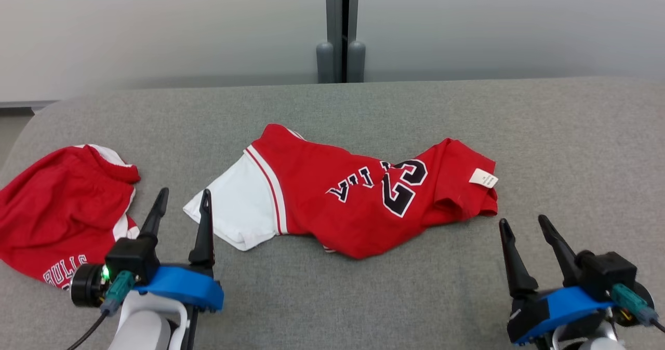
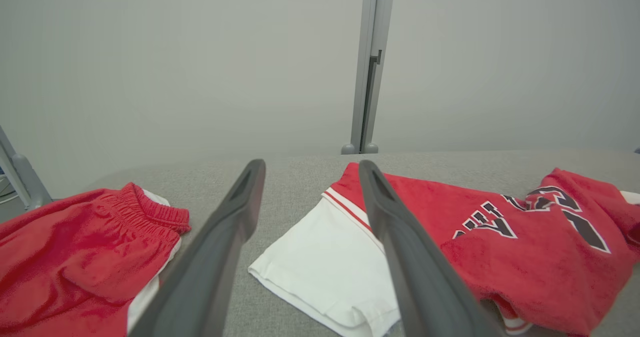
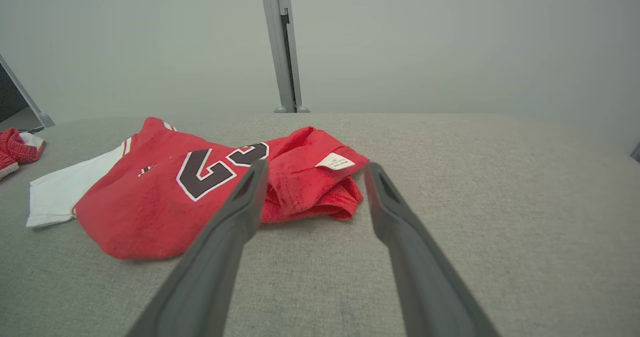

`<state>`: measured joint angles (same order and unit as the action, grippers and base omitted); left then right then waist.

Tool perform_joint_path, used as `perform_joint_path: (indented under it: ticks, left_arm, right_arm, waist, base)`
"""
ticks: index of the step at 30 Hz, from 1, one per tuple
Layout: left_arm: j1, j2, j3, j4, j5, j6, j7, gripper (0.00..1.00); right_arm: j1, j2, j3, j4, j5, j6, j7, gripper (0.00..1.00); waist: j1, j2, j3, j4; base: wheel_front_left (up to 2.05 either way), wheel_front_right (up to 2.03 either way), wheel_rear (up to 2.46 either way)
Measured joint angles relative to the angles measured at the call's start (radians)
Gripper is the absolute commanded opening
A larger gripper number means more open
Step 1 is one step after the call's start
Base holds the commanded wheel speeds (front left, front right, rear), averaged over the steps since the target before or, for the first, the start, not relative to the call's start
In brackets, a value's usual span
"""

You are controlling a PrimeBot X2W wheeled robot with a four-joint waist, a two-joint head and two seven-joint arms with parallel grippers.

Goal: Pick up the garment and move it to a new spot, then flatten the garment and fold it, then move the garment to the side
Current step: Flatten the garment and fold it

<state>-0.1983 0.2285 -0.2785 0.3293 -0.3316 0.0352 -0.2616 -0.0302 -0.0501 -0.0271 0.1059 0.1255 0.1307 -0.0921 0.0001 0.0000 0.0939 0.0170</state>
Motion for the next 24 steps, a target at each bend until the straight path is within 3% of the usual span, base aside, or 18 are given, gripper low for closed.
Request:
perform_joint_path:
  ticks: [14, 16, 17, 24]
  left_arm:
    - [-0.125, -0.049, 0.009, -0.072, 0.059, -0.017, 0.000, 1.00]
    - [-0.126, -0.053, 0.014, -0.072, 0.066, -0.019, 0.000, 1.00]
    - [-0.126, -0.055, 0.015, -0.072, 0.070, -0.020, 0.000, 1.00]
    - [-0.125, -0.069, 0.036, -0.073, 0.090, -0.027, 0.000, 1.00]
  right_arm:
    - [-0.245, 0.001, 0.028, 0.298, -0.071, 0.000, -0.046, 1.00]
    - [-0.266, 0.001, 0.007, 0.324, -0.083, 0.000, -0.069, 0.25]
    - [-0.272, 0.001, -0.001, 0.333, -0.088, 0.000, -0.078, 0.00]
    - [-0.259, 0.001, -0.031, 0.258, -0.125, 0.000, -0.138, 0.00]
  waist:
    - [0.0002, 0.0003, 0.197, 0.090]
    - [0.0003, 0.0004, 0.208, 0.101]
    - [0.0003, 0.0004, 0.211, 0.104]
    - [-0.0001, 0.0003, 0.200, 0.095]
  base:
    - [0.00, 0.00, 0.00]
    - [0.00, 0.00, 0.00]
    - [0.00, 0.00, 0.00]
    - [0.00, 0.00, 0.00]
